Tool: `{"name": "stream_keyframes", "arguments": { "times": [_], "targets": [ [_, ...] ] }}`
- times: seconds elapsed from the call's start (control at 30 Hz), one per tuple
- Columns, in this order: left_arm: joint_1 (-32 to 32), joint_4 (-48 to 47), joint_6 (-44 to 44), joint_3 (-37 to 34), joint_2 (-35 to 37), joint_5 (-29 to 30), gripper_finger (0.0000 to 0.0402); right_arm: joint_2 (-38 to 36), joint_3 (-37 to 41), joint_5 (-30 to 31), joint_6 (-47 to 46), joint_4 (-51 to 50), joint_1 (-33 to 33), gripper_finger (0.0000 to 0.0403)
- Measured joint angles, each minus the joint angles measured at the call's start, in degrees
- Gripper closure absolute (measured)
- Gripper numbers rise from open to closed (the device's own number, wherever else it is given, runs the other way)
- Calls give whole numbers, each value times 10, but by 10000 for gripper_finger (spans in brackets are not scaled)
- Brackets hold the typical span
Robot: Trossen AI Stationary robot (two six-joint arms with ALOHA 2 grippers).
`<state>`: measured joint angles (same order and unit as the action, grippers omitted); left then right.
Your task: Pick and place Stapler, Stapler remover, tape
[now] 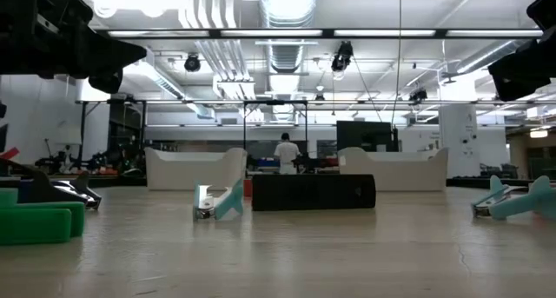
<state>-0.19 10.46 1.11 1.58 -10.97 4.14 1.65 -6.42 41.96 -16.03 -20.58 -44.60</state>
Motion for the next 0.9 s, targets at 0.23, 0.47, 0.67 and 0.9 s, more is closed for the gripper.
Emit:
{"name": "stream_keyframes", "arguments": {
  "times": [0.23, 0.47, 0.67, 0.9],
  "targets": [
    [0, 0, 0, 0, 0, 0, 374, 0, 0, 1, 11, 1, 0, 394],
    [0, 0, 0, 0, 0, 0, 374, 0, 0, 45, 264, 2, 0, 394],
    [0, 0, 0, 0, 0, 0, 374, 0, 0, 34, 339, 18, 0, 394],
    [0, 0, 0, 0, 0, 0, 374, 0, 1, -106, 126, 144, 0, 394]
  ]
}}
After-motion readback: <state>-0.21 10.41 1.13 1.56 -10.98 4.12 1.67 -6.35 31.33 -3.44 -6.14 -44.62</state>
